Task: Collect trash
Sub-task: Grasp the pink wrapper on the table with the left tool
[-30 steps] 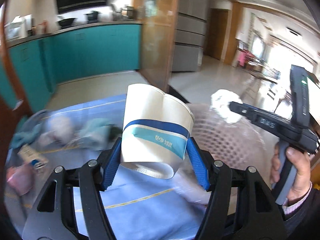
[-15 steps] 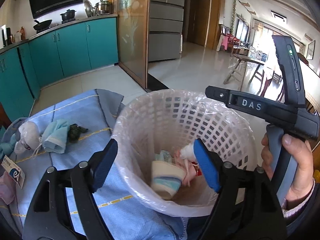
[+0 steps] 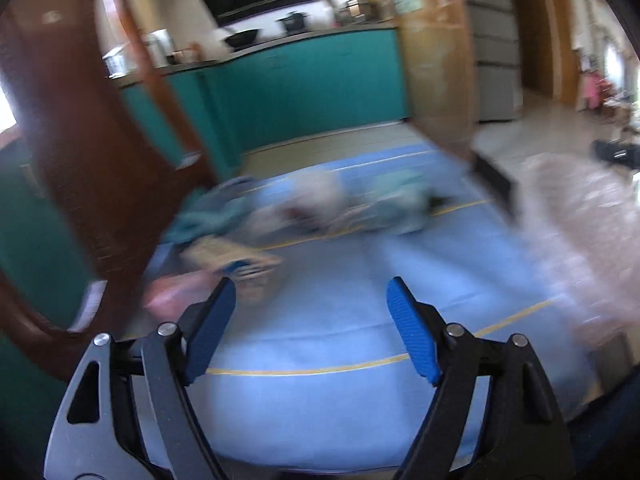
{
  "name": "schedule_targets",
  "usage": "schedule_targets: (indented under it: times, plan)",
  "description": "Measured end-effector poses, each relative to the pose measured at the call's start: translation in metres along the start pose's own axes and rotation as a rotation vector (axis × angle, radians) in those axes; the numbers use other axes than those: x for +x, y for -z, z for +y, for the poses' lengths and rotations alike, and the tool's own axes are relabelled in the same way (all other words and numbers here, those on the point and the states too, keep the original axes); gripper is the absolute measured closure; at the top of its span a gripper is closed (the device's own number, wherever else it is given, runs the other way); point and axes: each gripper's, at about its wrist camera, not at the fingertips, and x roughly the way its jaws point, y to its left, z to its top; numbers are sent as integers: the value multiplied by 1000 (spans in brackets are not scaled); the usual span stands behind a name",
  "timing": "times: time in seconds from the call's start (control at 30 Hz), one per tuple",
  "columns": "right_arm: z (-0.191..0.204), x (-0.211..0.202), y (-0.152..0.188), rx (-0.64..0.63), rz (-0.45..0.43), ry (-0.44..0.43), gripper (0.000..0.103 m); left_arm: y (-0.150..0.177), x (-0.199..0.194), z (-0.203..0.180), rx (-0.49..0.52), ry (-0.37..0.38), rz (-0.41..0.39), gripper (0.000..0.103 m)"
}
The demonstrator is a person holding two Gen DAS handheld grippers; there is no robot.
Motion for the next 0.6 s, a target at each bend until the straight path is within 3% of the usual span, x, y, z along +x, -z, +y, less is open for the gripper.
schedule_targets:
  times: [0.1,0.23,0.27,0.3,0.4,0.47,0.6]
  plan:
    - [33,12,0,-66,22,-43,36,-5,23,39,-12,-96,33,30]
    - [75,32,0,-146,60,-102,36,-7,47,62,43,-139,88,32]
    - [82,35,-1,-162,65,-114,36,-9,50,60,54,-136,103,38]
    - [91,40,-2,-182,73,-129,36,-7,60,62,70,-122,136,51]
    - [110,58,-8,-207,106,-164,36,-1,75,64,91,-91,191,71]
    - [123,75,-15,-197,139,-215,36,3,73,63,92,-96,170,79]
    - [145,120,-30,-99,217,-244,36,8,57,69,4,-17,162,89]
